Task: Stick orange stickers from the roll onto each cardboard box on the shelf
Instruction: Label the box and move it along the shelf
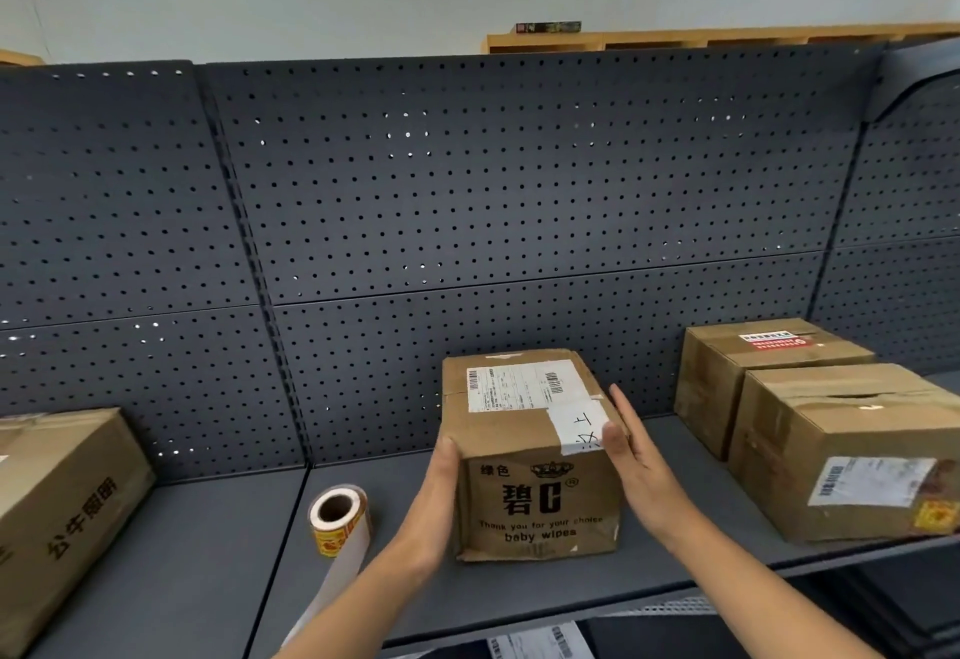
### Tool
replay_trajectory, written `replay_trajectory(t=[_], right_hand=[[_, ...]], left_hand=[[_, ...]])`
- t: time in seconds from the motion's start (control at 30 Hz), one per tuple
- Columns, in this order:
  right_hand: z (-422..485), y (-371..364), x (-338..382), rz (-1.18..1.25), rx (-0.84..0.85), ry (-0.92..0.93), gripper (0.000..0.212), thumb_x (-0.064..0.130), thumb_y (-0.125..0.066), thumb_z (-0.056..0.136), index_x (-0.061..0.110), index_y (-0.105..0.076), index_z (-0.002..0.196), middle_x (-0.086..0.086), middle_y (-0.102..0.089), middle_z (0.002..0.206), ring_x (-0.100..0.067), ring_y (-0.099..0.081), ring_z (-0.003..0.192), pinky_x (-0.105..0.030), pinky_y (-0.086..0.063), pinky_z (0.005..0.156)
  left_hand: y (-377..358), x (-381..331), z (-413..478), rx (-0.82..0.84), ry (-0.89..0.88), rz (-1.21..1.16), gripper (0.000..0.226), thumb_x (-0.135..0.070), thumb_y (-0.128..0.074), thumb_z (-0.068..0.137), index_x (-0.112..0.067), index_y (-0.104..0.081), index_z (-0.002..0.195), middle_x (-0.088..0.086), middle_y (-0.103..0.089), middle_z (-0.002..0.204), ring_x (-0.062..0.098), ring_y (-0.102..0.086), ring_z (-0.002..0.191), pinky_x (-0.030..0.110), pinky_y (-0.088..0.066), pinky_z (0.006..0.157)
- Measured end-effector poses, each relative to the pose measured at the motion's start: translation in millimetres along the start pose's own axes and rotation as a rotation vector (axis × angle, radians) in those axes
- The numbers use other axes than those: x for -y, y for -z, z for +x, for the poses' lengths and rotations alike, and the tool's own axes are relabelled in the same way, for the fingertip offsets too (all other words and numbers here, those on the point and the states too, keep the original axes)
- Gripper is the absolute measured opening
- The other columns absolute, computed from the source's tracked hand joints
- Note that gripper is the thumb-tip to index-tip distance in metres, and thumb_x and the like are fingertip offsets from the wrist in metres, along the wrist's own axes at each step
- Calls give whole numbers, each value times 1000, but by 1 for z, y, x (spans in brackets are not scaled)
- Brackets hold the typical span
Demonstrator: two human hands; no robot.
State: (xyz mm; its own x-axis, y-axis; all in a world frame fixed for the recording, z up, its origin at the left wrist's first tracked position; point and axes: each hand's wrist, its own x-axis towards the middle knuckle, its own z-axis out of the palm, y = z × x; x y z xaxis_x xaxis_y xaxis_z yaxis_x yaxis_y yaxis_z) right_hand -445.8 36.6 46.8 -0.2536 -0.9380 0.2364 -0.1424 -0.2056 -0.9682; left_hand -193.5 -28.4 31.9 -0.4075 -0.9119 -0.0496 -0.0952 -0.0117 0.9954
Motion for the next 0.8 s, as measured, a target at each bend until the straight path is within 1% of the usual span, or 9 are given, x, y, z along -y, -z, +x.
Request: replay_trajectory(t=[0.03, 0.1, 0.2, 0.27, 0.3, 0.4, 0.57, 0.67, 0.8], right_hand=[[-3, 4, -4, -18, -1, 9, 122, 97, -58, 59, 44, -17, 161, 32, -36, 152, 30, -37, 125, -1, -36, 98], [-10, 8, -15, -71, 12, 23, 116, 92, -63, 63, 43, -22, 160, 32, -42, 150, 23, -42, 130, -5, -42, 100], [-19, 11, -31, -153, 57, -2, 96, 78, -72, 73, 38, -38, 154, 25, -58, 144, 2, -52, 135, -23, -46, 110], [-21, 11, -36, -169, 68, -16, 90, 74, -72, 76, 37, -41, 152, 24, -61, 140, 0, -55, 133, -25, -48, 110], [-19, 12, -37, -175, 63, -17, 88, 73, -72, 78, 35, -42, 152, 22, -62, 141, -2, -56, 134, -29, -48, 112], [-14, 12, -40, -192, 61, -20, 84, 69, -69, 84, 30, -43, 154, 16, -64, 141, -7, -57, 134, -38, -47, 114], [-4, 4, -24, -175, 19, -19, 53, 41, -62, 98, 32, -49, 148, 18, -70, 131, -7, -63, 126, -31, -54, 104], [0, 0, -8, -184, -11, 7, 49, 41, -61, 100, 31, -53, 147, 17, -71, 129, -4, -65, 122, -36, -55, 104], [4, 1, 21, -283, -44, 42, 38, 54, -62, 97, 37, -65, 131, 19, -76, 116, -1, -71, 109, -40, -61, 95]], left_hand=[[2, 8, -2, 18, -39, 44, 65, -88, -24, 90, -62, -24, 149, -38, -37, 150, -12, -31, 141, 25, -20, 119], [4, 23, -6, 40, -117, 150, 71, -87, -39, 87, -67, -8, 148, -41, -20, 156, -14, -19, 146, 24, -16, 122], [2, 36, -5, 33, -157, 249, 83, -70, -56, 94, -55, -5, 157, -30, -24, 161, -14, -25, 145, 16, -24, 119], [2, 41, 0, 18, -152, 264, 82, -62, -57, 97, -50, -6, 160, -25, -31, 161, -15, -30, 143, 8, -27, 113], [3, 42, 1, 11, -157, 258, 81, -62, -58, 97, -50, -8, 160, -24, -33, 161, -13, -31, 143, 11, -28, 115], [4, 43, 7, -24, -166, 230, 77, -67, -60, 94, -55, -17, 157, -25, -42, 156, -6, -38, 144, 36, -32, 124], [6, 25, 14, -63, -173, 177, 78, -68, -65, 90, -58, -24, 155, -23, -52, 150, 0, -49, 139, 43, -42, 119], [8, 9, 12, -121, -190, 203, 72, -66, -64, 91, -56, -31, 154, -27, -62, 138, -3, -58, 128, 39, -50, 111], [17, -17, 7, -218, -172, 374, 67, -90, -49, 81, -64, -41, 142, -26, -68, 126, 3, -64, 118, 42, -55, 102]])
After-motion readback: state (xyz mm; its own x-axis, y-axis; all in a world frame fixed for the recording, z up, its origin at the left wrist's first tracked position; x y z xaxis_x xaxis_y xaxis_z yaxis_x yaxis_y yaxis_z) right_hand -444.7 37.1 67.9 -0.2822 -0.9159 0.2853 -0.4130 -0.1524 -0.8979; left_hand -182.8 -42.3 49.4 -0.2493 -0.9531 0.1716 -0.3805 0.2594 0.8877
